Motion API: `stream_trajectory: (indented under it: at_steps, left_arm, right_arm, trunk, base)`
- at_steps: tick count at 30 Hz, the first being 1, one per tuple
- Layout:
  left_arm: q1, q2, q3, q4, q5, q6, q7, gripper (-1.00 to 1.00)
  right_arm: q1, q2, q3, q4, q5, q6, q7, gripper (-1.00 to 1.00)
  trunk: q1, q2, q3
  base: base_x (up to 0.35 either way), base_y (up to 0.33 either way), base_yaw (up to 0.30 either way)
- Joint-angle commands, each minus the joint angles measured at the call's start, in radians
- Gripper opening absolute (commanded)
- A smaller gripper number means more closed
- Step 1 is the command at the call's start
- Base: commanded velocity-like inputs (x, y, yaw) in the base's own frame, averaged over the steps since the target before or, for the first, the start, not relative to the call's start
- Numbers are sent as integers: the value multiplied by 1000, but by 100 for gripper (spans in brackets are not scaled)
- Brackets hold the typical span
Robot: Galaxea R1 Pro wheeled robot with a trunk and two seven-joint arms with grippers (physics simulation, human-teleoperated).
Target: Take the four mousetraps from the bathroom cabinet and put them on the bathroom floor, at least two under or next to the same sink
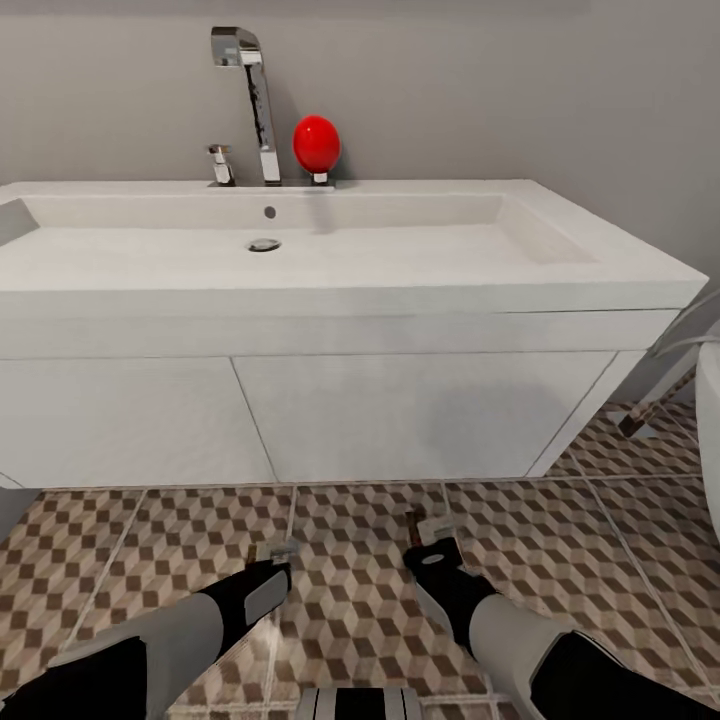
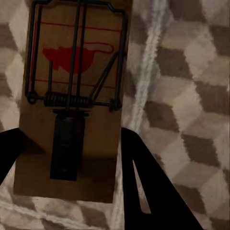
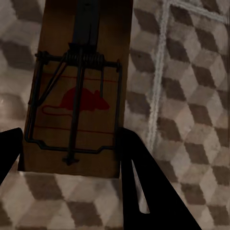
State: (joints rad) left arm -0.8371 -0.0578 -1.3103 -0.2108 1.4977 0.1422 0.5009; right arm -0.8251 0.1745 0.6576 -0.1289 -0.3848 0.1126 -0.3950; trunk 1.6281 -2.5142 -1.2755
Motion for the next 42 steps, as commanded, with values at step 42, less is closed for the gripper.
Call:
stream_trajectory:
  at_steps: [42]
  left_arm:
    - [-74,15,1,11,-290,-103,-7,-100]
  right_arm:
    - [-54,-1,2,-70,-25,117,-16,-100]
  trunk:
    - [0,0,-1]
  base:
    - [0,0,0]
